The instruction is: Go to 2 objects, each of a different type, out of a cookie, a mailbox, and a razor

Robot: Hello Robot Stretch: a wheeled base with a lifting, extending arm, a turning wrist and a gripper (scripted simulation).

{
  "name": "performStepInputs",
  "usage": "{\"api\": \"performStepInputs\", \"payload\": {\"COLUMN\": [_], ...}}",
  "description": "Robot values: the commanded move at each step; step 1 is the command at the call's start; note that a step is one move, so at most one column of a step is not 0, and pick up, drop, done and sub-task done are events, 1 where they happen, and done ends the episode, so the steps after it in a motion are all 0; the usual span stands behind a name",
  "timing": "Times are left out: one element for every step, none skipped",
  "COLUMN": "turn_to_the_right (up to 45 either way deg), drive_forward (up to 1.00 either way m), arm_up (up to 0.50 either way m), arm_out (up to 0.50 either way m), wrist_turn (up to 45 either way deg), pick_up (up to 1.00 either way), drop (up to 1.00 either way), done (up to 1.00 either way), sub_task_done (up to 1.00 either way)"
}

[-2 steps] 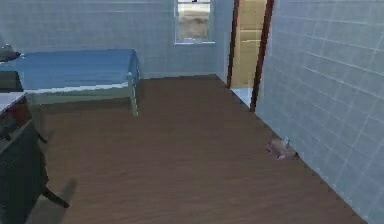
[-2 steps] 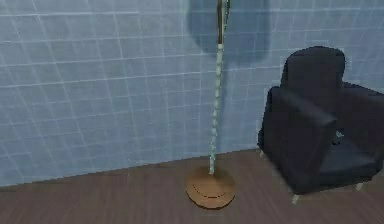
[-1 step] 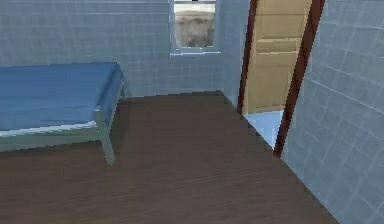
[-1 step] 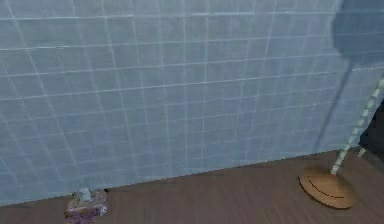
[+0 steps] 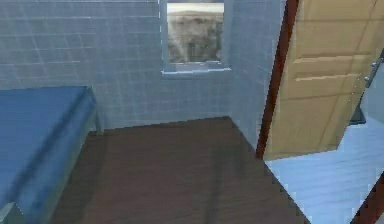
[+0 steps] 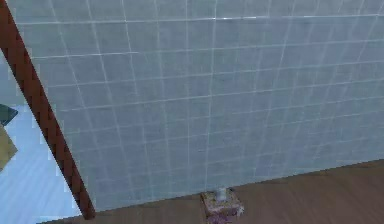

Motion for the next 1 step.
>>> {"api": "performStepInputs", "payload": {"turn_to_the_right": [0.0], "drive_forward": [0.65], "arm_up": [0.00], "arm_out": [0.00], "wrist_turn": [0.0], "pick_up": [0.00], "drop": [0.00], "done": [0.00], "sub_task_done": [0.00]}}
